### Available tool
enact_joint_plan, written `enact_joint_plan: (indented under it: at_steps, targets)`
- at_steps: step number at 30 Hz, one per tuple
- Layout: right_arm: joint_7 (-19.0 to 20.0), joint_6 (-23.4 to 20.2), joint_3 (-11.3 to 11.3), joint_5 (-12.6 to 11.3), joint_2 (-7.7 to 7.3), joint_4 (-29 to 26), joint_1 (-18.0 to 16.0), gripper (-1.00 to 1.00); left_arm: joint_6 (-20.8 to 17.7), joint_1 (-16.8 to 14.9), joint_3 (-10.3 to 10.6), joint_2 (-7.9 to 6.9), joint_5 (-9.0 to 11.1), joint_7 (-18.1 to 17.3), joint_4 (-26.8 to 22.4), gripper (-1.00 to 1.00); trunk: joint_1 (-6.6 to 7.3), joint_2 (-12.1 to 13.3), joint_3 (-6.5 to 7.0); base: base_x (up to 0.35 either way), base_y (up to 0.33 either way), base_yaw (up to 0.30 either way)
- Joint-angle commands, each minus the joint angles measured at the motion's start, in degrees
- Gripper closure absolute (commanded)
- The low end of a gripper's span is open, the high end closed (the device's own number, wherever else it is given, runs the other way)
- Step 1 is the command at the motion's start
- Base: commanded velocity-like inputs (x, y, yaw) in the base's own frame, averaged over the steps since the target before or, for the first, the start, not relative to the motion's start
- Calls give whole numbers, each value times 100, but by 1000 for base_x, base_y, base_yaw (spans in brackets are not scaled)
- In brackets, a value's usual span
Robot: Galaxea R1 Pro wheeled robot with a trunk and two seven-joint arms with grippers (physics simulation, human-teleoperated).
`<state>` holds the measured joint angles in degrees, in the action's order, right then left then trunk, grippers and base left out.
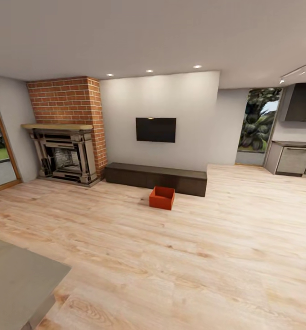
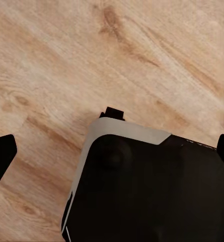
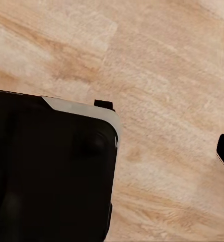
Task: Move the two storage containers from the living room to the garage. In the garage, place one container on the floor and stack the other container on top of it (either order is fine).
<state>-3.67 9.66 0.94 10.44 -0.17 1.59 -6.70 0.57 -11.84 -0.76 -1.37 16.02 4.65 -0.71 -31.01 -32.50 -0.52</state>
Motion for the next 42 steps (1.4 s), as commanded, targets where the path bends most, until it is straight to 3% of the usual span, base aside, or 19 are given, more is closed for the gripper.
enact_joint_plan:
  at_steps: [1,42]
  targets:
    - [-28,27,12,54,1,17,-7,-100,5,-3,-5,-1,21,10,0,-100,-5,-4,-5,323,0,0]
    - [-17,19,47,23,67,17,-7,-100,12,-2,-4,-1,17,10,0,-100,-5,-4,-5,323,0,0]
